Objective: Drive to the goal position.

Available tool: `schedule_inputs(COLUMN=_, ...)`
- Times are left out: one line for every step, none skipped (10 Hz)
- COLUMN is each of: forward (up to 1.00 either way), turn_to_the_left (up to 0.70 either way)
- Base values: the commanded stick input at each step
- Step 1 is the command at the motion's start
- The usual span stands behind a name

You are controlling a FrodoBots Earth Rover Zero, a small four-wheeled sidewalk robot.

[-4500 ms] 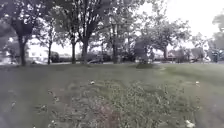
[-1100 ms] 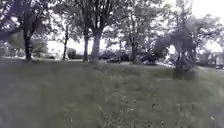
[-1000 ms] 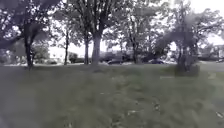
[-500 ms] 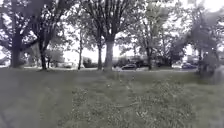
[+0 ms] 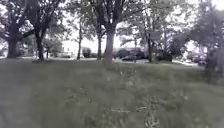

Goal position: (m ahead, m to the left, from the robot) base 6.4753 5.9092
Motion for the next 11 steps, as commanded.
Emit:
schedule_inputs(forward=0.7, turn_to_the_left=0.0)
schedule_inputs(forward=0.7, turn_to_the_left=0.0)
schedule_inputs(forward=0.7, turn_to_the_left=0.0)
schedule_inputs(forward=0.7, turn_to_the_left=0.0)
schedule_inputs(forward=0.7, turn_to_the_left=0.0)
schedule_inputs(forward=0.7, turn_to_the_left=0.0)
schedule_inputs(forward=0.7, turn_to_the_left=0.0)
schedule_inputs(forward=0.7, turn_to_the_left=0.0)
schedule_inputs(forward=0.7, turn_to_the_left=0.0)
schedule_inputs(forward=0.7, turn_to_the_left=0.04)
schedule_inputs(forward=0.7, turn_to_the_left=0.1)
